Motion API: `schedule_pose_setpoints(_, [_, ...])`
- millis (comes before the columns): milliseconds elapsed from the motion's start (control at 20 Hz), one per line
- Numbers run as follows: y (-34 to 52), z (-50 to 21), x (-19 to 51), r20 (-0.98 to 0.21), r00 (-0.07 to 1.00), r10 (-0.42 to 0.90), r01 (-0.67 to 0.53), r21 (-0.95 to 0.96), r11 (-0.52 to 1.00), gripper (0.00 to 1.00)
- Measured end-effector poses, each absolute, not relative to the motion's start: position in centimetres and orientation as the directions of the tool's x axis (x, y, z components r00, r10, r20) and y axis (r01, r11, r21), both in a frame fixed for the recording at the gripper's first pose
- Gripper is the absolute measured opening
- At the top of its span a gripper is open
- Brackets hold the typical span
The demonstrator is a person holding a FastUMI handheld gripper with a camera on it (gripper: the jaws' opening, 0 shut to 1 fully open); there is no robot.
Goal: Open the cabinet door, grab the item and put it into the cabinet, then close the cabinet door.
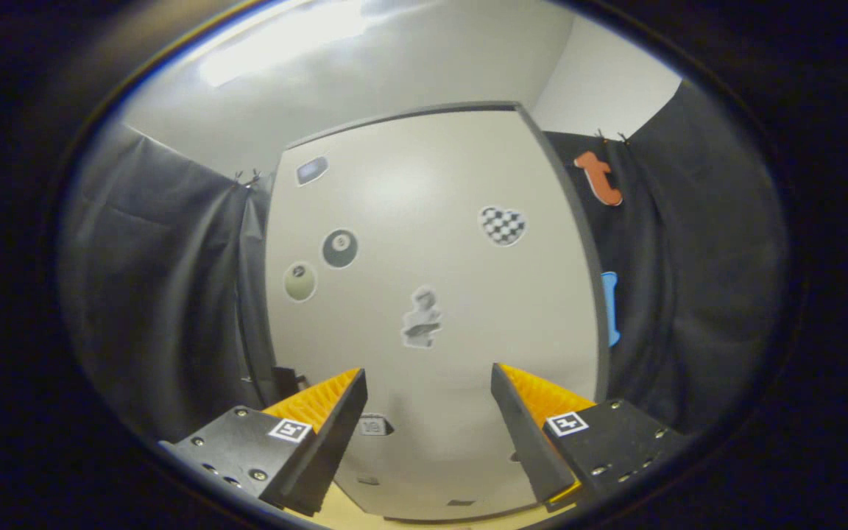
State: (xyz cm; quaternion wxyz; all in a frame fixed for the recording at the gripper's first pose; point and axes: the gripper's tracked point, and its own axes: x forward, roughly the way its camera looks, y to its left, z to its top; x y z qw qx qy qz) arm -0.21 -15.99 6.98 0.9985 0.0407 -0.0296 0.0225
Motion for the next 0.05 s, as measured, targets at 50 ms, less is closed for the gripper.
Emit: schedule_pose_setpoints(50, [-17.65,7.40,-0.57,0.064,0.998,0.022,-0.027,0.075,0.997,1.00])
